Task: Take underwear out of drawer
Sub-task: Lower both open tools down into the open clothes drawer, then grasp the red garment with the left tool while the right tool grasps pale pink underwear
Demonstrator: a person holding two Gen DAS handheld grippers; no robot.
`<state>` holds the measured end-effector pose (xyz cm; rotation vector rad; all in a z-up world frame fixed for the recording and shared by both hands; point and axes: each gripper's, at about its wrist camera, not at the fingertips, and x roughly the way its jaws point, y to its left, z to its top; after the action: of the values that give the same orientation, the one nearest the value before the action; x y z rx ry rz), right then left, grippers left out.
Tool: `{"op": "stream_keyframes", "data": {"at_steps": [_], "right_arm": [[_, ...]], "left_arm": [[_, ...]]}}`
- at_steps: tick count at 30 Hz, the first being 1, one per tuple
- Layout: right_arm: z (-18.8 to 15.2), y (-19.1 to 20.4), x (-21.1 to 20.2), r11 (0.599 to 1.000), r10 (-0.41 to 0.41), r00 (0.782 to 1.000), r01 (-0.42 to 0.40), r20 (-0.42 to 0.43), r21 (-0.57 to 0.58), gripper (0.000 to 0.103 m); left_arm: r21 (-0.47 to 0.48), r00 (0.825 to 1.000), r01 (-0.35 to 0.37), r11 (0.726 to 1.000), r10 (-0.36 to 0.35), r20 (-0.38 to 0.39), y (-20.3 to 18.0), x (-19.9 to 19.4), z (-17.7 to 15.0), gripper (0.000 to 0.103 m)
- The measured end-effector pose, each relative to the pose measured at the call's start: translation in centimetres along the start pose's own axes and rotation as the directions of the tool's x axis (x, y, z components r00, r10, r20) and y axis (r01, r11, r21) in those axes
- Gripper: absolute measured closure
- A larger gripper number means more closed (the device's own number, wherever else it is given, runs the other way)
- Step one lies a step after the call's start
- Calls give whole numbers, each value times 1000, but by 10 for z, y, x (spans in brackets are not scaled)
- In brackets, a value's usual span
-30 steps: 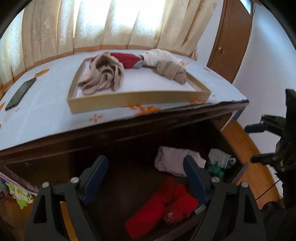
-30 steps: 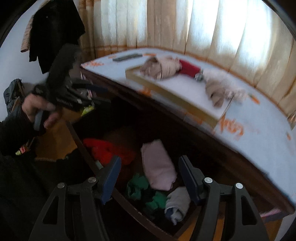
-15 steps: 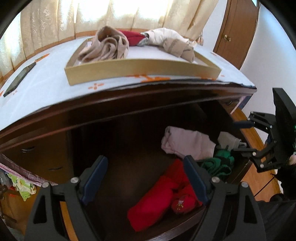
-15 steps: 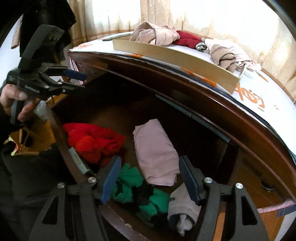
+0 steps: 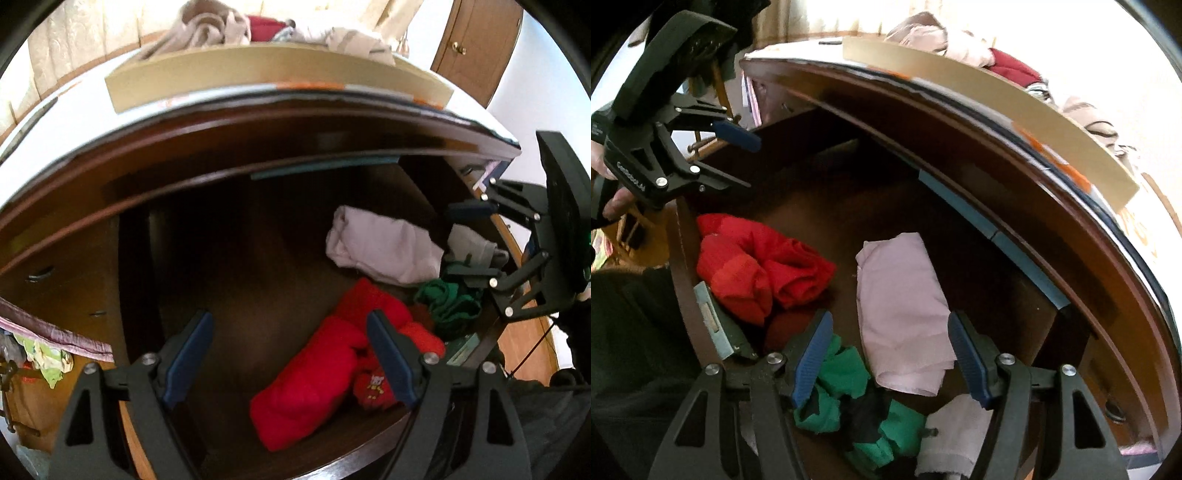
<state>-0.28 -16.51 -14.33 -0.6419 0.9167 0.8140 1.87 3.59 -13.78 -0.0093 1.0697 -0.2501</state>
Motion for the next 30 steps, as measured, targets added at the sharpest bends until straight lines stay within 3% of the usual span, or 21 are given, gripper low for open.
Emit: {"op": "stream_keyframes", "data": {"at_steps": [10,26,30], "right_arm": [[8,8,22,996,7,998,-12,-67,-87,36],[29,-1,66,996,3,977,-22,-211,-88,36],[30,0,80,995,7,969,-32,-247,-96,36]], "left_arm": [[6,997,-1,1000,1,-77,3,15,-4,17],[-7,989,49,999,-49,-141,8,24,2,14],[-23,980,116,993,-119,-158,11,24,7,6]]}}
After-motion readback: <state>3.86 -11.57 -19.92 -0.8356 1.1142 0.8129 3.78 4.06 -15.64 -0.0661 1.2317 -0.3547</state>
